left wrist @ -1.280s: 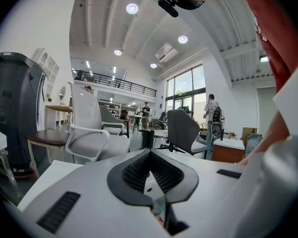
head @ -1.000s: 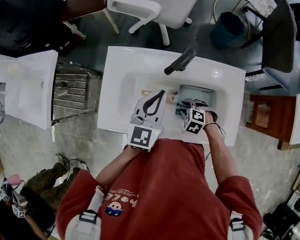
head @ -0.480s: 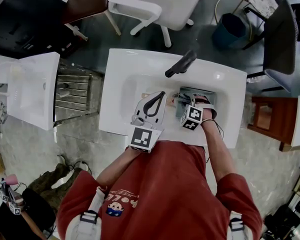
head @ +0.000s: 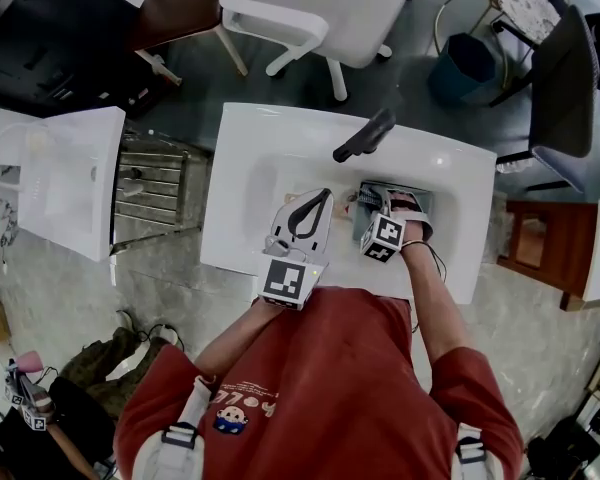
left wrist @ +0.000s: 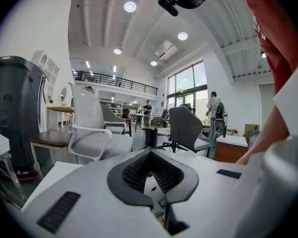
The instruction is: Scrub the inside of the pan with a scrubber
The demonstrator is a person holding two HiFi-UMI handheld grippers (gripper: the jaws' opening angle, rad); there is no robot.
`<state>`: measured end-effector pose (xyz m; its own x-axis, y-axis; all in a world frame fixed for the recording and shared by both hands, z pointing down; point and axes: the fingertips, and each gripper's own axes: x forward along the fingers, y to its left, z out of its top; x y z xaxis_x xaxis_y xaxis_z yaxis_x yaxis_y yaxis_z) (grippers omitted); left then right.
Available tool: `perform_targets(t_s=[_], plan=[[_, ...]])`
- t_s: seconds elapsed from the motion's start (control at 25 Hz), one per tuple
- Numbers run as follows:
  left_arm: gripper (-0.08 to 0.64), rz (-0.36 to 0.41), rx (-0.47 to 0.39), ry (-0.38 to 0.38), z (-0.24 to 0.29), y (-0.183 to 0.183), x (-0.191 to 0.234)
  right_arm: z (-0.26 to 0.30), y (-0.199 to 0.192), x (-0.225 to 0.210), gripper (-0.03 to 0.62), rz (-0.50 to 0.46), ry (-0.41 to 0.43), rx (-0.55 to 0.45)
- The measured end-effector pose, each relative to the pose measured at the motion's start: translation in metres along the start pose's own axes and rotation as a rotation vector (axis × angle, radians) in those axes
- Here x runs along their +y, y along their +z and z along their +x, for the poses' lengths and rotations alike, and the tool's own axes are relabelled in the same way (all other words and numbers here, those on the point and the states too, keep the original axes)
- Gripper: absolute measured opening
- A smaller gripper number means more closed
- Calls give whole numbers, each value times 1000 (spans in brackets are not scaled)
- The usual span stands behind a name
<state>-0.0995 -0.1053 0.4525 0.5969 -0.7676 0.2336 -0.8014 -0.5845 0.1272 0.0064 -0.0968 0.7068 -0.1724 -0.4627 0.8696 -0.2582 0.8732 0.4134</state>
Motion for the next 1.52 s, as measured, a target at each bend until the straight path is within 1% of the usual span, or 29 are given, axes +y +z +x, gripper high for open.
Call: perform_targets(t_s=[0.2,0.32,0.4,0.48,0.56,0.68,0.76,0.92,1.0,1.08,1.16,1.36,1.52], plan=[[14,9,-10,14,0,2,5,1,2,-1,158,24,0,-2],[14,40,-43,12,1,8,5,-1,0,0,158,70,1,-11],[14,45,-52,9,1,13,4,-7,0,1,158,131,5,-28],[14,27,-56,10,-1,15,3,-20,1,1,158,203,-5,-46],[14,23,-53,12,-3,16,4,-35,2,0,158,274,-32,-62],[14,56,-86,9,1,26,8,-58,2,-8,158,376,-84,-92],[14,50,-90,11,2,29,9,-76,1,-15,158,436,-117,-117],[14,65,-104,25,2,42,14,-122,4,-44,160,571,-205,-199],[14,54,-120,36,2,50,17,-147,6,-65,161,652,-255,-258],[14,57,-147,46,3,63,20,-172,8,-88,161,714,-310,-321],[14,60,-139,49,1,75,21,-199,11,-113,164,760,-371,-385],[14,98,-192,47,-4,115,22,-276,28,-180,166,837,-544,-590],[14,131,-238,58,-6,149,24,-335,39,-221,169,831,-683,-745]])
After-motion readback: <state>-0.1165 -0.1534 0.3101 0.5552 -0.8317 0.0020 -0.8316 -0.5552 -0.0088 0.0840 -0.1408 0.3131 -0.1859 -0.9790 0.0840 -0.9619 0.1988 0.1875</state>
